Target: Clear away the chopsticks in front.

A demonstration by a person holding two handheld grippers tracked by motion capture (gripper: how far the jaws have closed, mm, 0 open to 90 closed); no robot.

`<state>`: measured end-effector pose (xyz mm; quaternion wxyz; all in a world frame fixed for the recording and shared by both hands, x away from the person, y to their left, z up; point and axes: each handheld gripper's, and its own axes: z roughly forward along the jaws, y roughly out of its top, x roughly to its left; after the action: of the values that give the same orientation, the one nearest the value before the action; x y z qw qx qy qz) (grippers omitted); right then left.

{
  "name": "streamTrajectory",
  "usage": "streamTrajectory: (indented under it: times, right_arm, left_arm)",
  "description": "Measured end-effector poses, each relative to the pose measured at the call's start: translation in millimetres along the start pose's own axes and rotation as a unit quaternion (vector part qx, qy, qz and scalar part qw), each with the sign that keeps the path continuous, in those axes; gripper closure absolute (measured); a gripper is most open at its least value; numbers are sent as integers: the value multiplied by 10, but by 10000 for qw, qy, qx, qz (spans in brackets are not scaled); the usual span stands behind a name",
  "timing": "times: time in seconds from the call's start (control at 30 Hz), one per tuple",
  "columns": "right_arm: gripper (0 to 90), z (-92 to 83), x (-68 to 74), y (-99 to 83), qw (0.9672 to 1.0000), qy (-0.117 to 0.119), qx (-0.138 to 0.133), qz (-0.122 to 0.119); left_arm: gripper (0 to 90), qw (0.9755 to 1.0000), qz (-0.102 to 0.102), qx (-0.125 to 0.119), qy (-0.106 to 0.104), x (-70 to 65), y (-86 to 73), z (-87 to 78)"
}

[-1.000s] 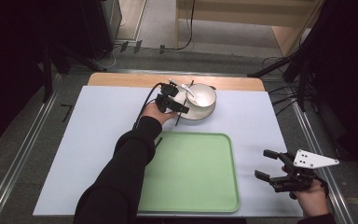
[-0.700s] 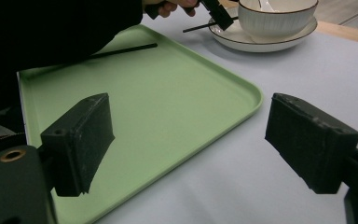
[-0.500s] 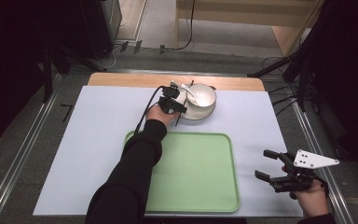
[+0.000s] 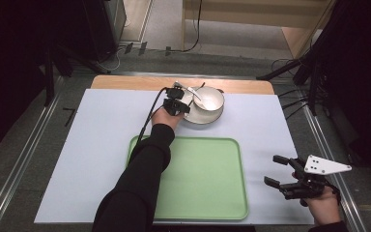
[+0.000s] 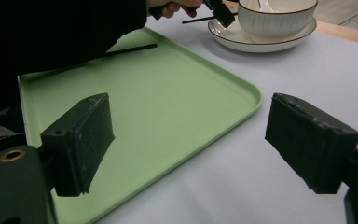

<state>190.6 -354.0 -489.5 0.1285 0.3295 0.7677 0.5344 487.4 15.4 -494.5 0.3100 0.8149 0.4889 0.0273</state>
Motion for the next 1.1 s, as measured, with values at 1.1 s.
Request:
streamTrajectory:
  times: [1.1]
  right_arm:
    - [154,0,14,-3,10000,-27,51,6]
  left_arm:
    - [858,10000,31,-62,-66,434,-487,-1081]
